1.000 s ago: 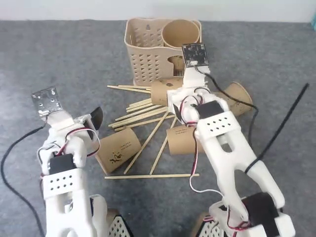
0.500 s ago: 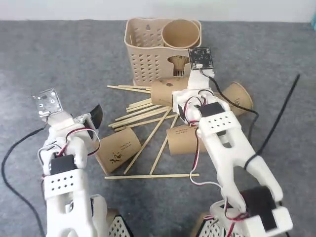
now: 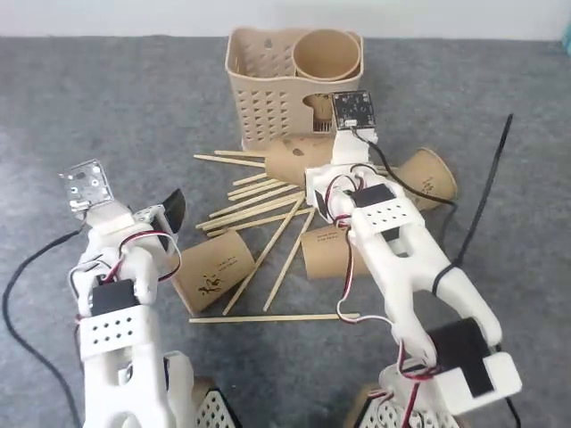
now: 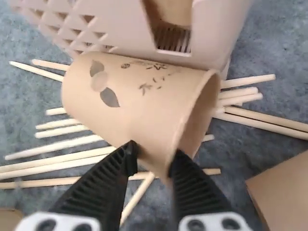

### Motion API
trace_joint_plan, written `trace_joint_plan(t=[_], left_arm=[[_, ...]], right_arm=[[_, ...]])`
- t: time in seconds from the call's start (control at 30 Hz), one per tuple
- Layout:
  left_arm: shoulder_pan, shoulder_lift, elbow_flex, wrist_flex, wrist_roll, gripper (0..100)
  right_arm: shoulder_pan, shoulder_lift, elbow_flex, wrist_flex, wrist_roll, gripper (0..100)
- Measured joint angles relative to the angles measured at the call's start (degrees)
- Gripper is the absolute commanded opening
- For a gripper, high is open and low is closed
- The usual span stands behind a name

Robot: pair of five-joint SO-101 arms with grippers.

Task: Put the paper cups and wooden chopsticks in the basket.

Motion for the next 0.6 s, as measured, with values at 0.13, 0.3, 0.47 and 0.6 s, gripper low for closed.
trace_joint_plan(t=[0.13,0.3,0.47,0.6], left_arm=[[0.0,0.0,0.0,0.0,0.0,29],[0.0,0.0,0.0,0.0,0.0,29],[0.0,0.0,0.18,-0.09,0.0,29],[0.0,0.0,1.14,-1.58,0.0,29]], right_arm=[[-0.26,-5.27,0.0,7.12,0.0,0.8],[-0.09,-14.59,0.18,16.0,0.0,0.8],[-0.09,-24.09,0.18,22.42,3.78,0.8],[-0.26,-30.07,0.18,25.58,8.44,0.8]])
